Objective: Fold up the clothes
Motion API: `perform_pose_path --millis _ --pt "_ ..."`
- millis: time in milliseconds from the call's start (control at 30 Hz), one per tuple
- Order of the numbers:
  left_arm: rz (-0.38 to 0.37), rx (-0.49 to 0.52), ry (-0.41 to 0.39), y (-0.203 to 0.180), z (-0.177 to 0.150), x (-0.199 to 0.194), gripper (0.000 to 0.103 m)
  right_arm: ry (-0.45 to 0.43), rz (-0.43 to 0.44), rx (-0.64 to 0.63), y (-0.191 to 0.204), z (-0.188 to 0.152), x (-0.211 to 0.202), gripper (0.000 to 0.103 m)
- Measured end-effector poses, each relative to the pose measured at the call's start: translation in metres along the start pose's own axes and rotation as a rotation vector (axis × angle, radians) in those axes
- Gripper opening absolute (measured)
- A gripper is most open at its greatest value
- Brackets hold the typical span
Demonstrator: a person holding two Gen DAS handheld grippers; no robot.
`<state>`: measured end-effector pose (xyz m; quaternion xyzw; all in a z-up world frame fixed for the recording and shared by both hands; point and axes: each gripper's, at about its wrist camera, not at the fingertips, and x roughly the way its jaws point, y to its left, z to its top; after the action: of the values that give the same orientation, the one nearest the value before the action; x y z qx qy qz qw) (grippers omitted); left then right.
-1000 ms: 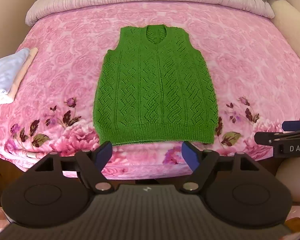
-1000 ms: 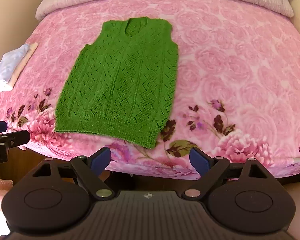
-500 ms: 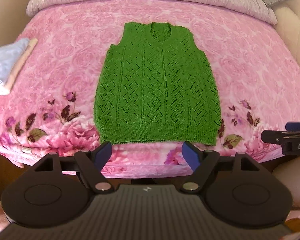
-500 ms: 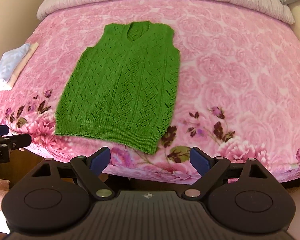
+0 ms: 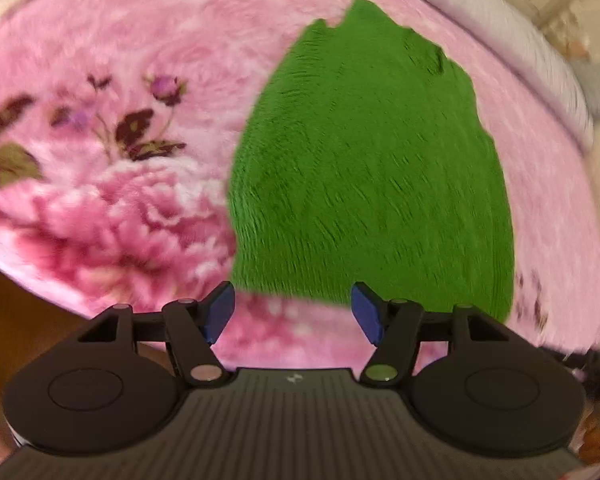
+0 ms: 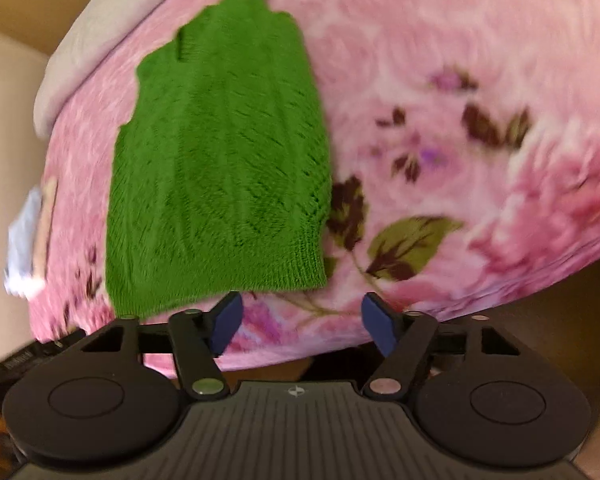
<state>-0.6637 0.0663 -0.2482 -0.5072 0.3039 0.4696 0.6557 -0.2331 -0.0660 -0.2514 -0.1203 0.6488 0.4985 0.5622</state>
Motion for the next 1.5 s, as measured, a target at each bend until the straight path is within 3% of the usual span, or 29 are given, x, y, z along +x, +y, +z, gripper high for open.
perform_pose_path --millis 167,333,367,433,467,500,567,633,733,867,1000,1133,1167,1233,1300,1433,1500 --pt "-0.125 -0.063 -0.038 0.04 0.018 0.045 0.06 -0.091 0.126 0.115 -0.034 0.007 0.044 0.064" --pt "-0.312 -0.101 -0.112 0.064 0.011 0.062 0.064 -0.152 0.277 0.153 -0.058 0.007 0.077 0.057" --pt "-0.351 -0.104 -0.124 0.066 0.008 0.064 0.061 -0.17 0.296 0.134 -0.059 0.006 0.08 0.054" --pt "-0.42 -0.101 -0.133 0.068 0.004 0.071 0.045 -0.204 0.319 0.089 -0.056 0.004 0.084 0.047" --pt "-0.426 -0.084 -0.139 0.068 0.002 0.075 0.035 -0.217 0.327 0.076 -0.054 0.003 0.087 0.039" --pt "-0.432 -0.068 -0.145 0.068 0.0 0.079 0.024 -0.228 0.327 0.067 -0.052 0.001 0.091 0.025" --pt "-0.457 -0.091 -0.148 0.074 -0.003 0.081 0.017 -0.241 0.304 0.068 -0.049 -0.001 0.098 0.015" --pt "-0.485 -0.124 -0.152 0.081 -0.005 0.078 0.012 -0.259 0.283 0.11 -0.046 -0.002 0.095 0.011" --pt "-0.48 -0.033 -0.193 0.074 -0.005 0.064 0.009 -0.291 0.254 0.09 -0.041 -0.002 0.081 0.009" --pt "-0.531 0.001 -0.214 0.064 -0.016 0.046 0.008 -0.334 0.235 0.066 -0.04 -0.006 0.054 0.007" --pt "-0.477 0.044 -0.196 0.057 -0.042 0.049 0.008 -0.365 0.209 0.052 -0.053 -0.016 0.034 0.007" --pt "-0.384 0.024 -0.187 0.066 -0.057 0.051 0.009 -0.316 0.162 0.039 -0.063 -0.034 0.044 0.008" --pt "-0.358 0.038 -0.196 0.065 -0.057 0.043 0.01 -0.307 0.128 0.025 -0.062 -0.039 0.046 0.009" --pt "-0.299 0.073 -0.218 0.063 -0.057 0.026 0.013 -0.292 0.063 -0.004 -0.061 -0.049 0.049 0.022" --pt "-0.212 0.164 -0.27 0.052 -0.054 0.004 0.013 -0.317 0.016 -0.046 -0.055 -0.055 0.038 0.035" --pt "-0.164 0.33 -0.283 0.018 -0.043 -0.013 0.015 -0.408 -0.081 -0.179 -0.033 -0.056 0.01 0.036" --pt "-0.153 0.414 -0.274 -0.002 -0.039 -0.006 0.023 -0.437 -0.099 -0.251 -0.02 -0.052 0.006 0.038"
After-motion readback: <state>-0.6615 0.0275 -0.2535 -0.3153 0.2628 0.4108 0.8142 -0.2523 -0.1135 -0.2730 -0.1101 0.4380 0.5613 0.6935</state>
